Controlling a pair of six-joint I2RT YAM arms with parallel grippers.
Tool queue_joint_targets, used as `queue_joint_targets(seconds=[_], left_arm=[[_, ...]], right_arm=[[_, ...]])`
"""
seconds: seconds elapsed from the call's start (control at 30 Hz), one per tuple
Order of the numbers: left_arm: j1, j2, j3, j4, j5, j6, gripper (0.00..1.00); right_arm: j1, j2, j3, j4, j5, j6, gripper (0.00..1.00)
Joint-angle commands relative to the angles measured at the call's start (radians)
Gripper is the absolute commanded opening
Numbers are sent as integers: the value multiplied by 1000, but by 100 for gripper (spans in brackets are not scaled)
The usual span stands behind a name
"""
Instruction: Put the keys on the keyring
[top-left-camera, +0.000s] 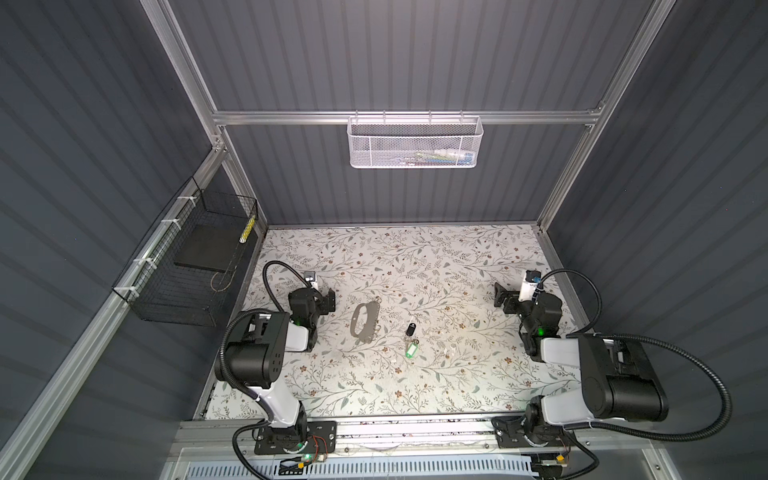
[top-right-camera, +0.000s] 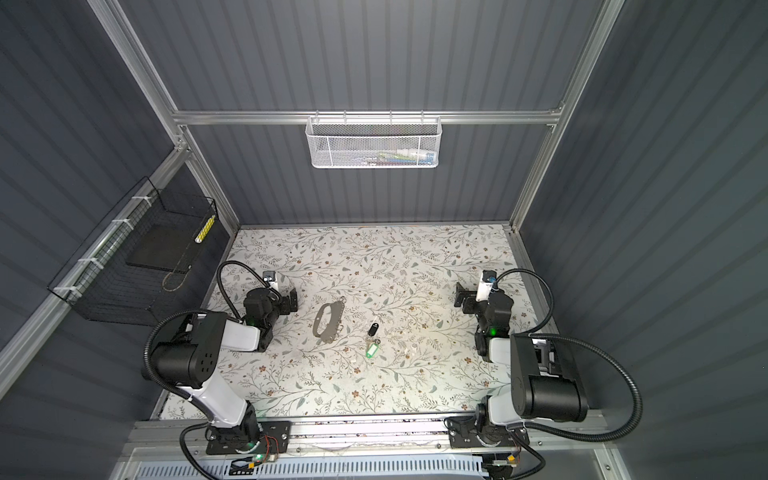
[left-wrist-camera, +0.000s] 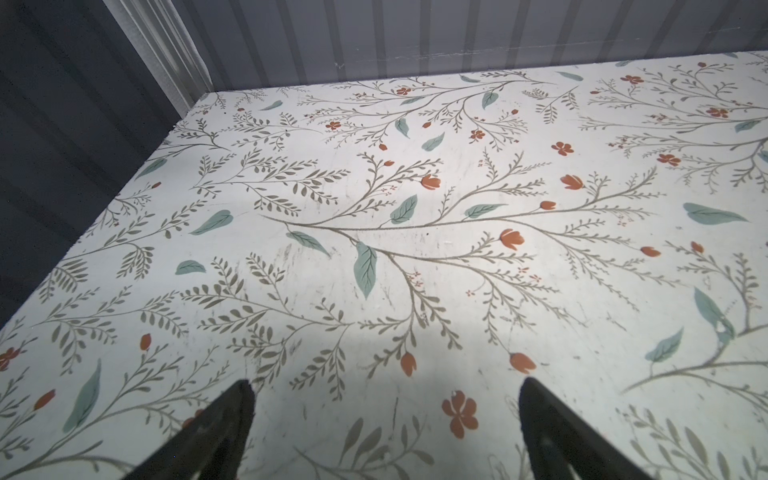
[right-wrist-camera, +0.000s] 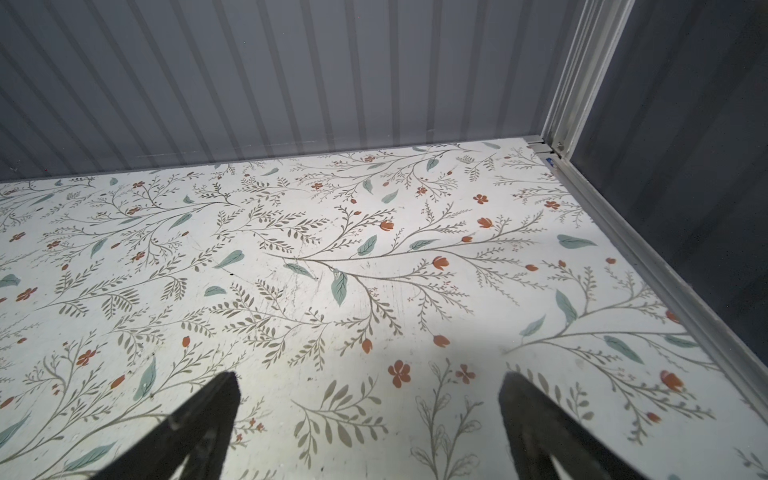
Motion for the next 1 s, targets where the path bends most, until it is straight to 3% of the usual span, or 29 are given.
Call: queue_joint_targets(seconds=[0.0, 0.17, 0.27, 0.43, 0.57, 0.63, 0.8, 0.97], left_arm=[[5, 5, 11, -6, -1, -11, 100], [5, 1, 6, 6, 5, -6, 100], [5, -34, 33, -66, 43, 21, 100], [4, -124, 179, -401, 54, 19, 100], [2, -137, 352, -731, 94, -6, 100], [-12, -153, 387, -798, 96, -6, 100], [-104, -171, 459, -949, 136, 100, 99], [-198, -113, 574, -1112, 188, 235, 87]], right_arm=[[-1, 3, 19, -6, 20, 18, 99], [3, -15, 14, -6, 98, 44, 99], [23, -95, 62, -172, 140, 30, 99], [69, -197, 143, -418, 162, 32, 99], [109, -269, 150, -516, 107, 68, 98], [188, -305, 174, -600, 218, 44, 96], [258, -331, 262, -781, 87, 124, 92], [326, -298, 352, -946, 18, 253, 80]])
